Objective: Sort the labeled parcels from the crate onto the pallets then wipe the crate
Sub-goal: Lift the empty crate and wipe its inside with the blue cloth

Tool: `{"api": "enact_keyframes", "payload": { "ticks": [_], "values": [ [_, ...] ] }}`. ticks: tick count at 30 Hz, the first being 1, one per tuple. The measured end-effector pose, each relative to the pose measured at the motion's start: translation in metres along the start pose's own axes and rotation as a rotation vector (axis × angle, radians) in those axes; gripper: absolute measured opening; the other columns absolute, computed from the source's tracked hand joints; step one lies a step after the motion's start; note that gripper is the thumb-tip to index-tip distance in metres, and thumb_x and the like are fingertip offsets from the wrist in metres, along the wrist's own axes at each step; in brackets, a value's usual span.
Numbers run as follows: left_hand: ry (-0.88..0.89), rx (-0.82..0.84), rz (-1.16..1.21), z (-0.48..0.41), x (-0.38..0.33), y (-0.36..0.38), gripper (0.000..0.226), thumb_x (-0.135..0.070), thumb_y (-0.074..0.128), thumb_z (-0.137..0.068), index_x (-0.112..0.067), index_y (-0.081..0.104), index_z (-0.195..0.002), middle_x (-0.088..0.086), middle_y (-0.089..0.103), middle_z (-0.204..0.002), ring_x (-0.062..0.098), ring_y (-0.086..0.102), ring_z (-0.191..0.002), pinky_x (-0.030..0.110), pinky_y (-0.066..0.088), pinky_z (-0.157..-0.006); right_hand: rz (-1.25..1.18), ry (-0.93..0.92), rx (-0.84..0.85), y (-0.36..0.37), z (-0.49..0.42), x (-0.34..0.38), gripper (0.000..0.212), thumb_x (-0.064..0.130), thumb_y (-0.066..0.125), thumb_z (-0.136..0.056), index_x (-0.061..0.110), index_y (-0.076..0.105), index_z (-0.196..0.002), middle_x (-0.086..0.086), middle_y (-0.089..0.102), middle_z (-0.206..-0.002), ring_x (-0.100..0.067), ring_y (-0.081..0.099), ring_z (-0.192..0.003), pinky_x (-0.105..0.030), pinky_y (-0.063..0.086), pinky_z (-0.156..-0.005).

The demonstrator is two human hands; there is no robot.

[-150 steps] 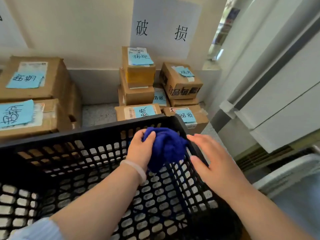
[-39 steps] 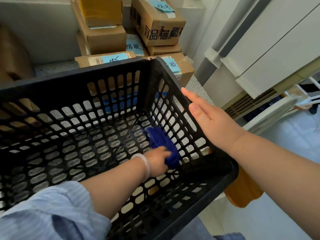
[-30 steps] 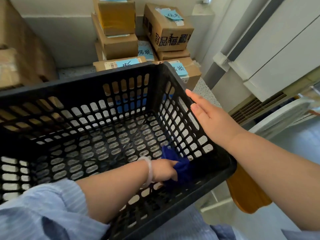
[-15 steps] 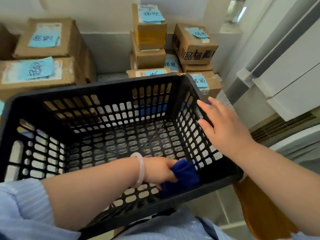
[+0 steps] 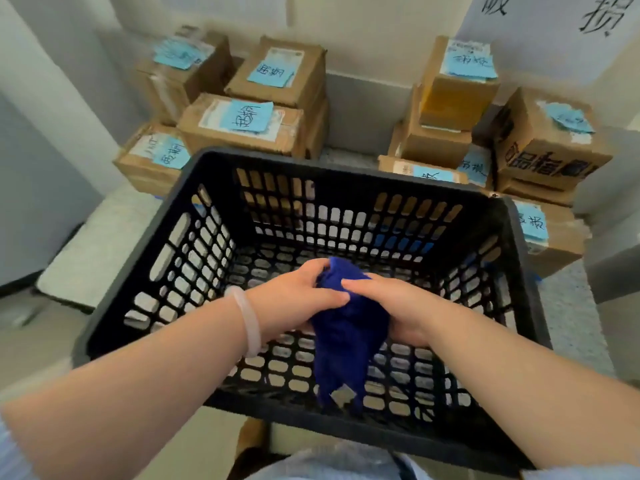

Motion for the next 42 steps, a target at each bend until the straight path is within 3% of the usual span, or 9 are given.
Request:
{"api": "enact_keyframes", "payload": {
  "ticks": [3, 9, 16, 20, 23, 31, 36, 40, 42],
  "values": [
    [0.116, -0.273, -0.445, 0.033, -0.006, -0.053, 0.071, -0.030, 0.063, -0.092, -0.036, 0.024, -0.151, -0.006, 0.039, -0.149, 0.011, 0.043, -0.133, 0.035, 0.041, -0.108, -0.001, -0.016, -0.056, 0.009, -0.029, 0.006, 0.038, 0.030, 0.069, -0.088, 0.026, 0.057, -0.124, -0.003, 0.073, -0.104, -0.022, 0.071, -0.093, -0.039, 0.058, -0.076],
    [0.284, -0.927, -1.047, 0.159, -0.014, -0.151, 0.058, -0.054, 0.037, -0.090, -0.035, 0.042, -0.144, -0.017, 0.049, -0.134, 0.011, 0.037, -0.134, 0.027, 0.022, -0.110, 0.257, 0.129, 0.084, 0.087, -0.083, -0.030, 0.053, 0.043, 0.068, -0.086, 0.033, 0.041, -0.130, 0.000, 0.055, -0.118, -0.026, 0.056, -0.110, -0.052, 0.046, -0.100],
    [0.266, -0.887, -0.694, 0.154, 0.040, -0.178, 0.051, -0.059, 0.023, -0.091, -0.048, 0.028, -0.140, -0.019, 0.031, -0.153, -0.009, 0.021, -0.140, 0.005, 0.010, -0.110, 0.322, 0.076, 0.419, 0.190, -0.112, -0.060, 0.053, 0.040, 0.069, -0.085, 0.037, 0.049, -0.134, 0.007, 0.052, -0.138, -0.017, 0.048, -0.127, -0.047, 0.031, -0.114],
    [0.305, -0.904, -0.664, 0.157, 0.043, -0.181, 0.049, -0.057, 0.021, -0.093, -0.048, 0.027, -0.141, -0.027, 0.029, -0.149, -0.018, 0.018, -0.137, 0.001, 0.009, -0.108, 0.987, -0.115, 0.475, 0.204, -0.134, -0.068, 0.068, 0.060, 0.050, -0.091, 0.042, 0.025, -0.151, 0.005, 0.023, -0.160, -0.018, 0.016, -0.148, -0.039, 0.009, -0.121],
    [0.303, -0.907, -0.695, 0.155, 0.043, -0.181, 0.049, -0.057, 0.021, -0.094, -0.048, 0.025, -0.142, -0.029, 0.027, -0.149, -0.016, 0.018, -0.138, 0.002, 0.010, -0.108, 1.092, -0.114, 0.454, 0.213, -0.137, -0.078, 0.065, 0.052, 0.040, -0.100, 0.033, 0.012, -0.155, 0.000, 0.005, -0.164, -0.019, -0.003, -0.150, -0.035, 0.001, -0.119],
    [0.237, -0.892, -0.770, 0.153, 0.041, -0.181, 0.062, -0.060, 0.018, -0.092, -0.039, 0.021, -0.151, -0.028, 0.019, -0.150, -0.015, 0.013, -0.137, 0.004, 0.009, -0.109, 0.584, -0.061, 0.396, 0.214, -0.099, -0.053, 0.028, 0.029, 0.043, -0.103, 0.038, 0.053, -0.128, -0.001, 0.062, -0.128, -0.017, 0.060, -0.112, -0.031, 0.045, -0.101],
    [0.133, -0.845, -0.886, 0.148, 0.041, -0.179, 0.070, -0.068, 0.011, -0.088, -0.039, 0.011, -0.152, -0.029, 0.007, -0.154, 0.009, 0.020, -0.146, 0.036, 0.019, -0.119, 0.259, -0.046, 0.488, 0.214, -0.059, -0.019, 0.019, 0.028, 0.043, -0.103, 0.037, 0.060, -0.103, 0.005, 0.071, -0.105, -0.017, 0.067, -0.100, -0.034, 0.052, -0.091],
    [0.148, -0.843, -0.833, 0.149, 0.043, -0.182, 0.077, -0.075, 0.009, -0.086, -0.037, 0.016, -0.153, -0.022, 0.012, -0.159, 0.006, 0.018, -0.146, 0.032, 0.017, -0.119, 0.343, -0.170, 0.567, 0.224, -0.055, -0.019, 0.019, 0.045, 0.051, -0.092, 0.055, 0.062, -0.104, 0.008, 0.065, -0.122, -0.015, 0.059, -0.117, -0.040, 0.044, -0.104],
    [0.145, -0.847, -0.812, 0.150, 0.044, -0.182, 0.073, -0.072, 0.012, -0.087, -0.039, 0.015, -0.152, -0.021, 0.013, -0.159, 0.005, 0.017, -0.146, 0.033, 0.017, -0.119, 0.426, -0.150, 0.602, 0.226, -0.065, -0.036, 0.019, 0.042, 0.049, -0.096, 0.052, 0.056, -0.111, 0.012, 0.064, -0.120, -0.003, 0.059, -0.113, -0.025, 0.044, -0.102]
  ]
}}
Point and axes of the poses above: each hand's wrist, its own z-axis away from the middle knuckle, its own y-axis out of the palm, x = y × z, the point moved 9 cm from there along -z, towards the middle knuckle
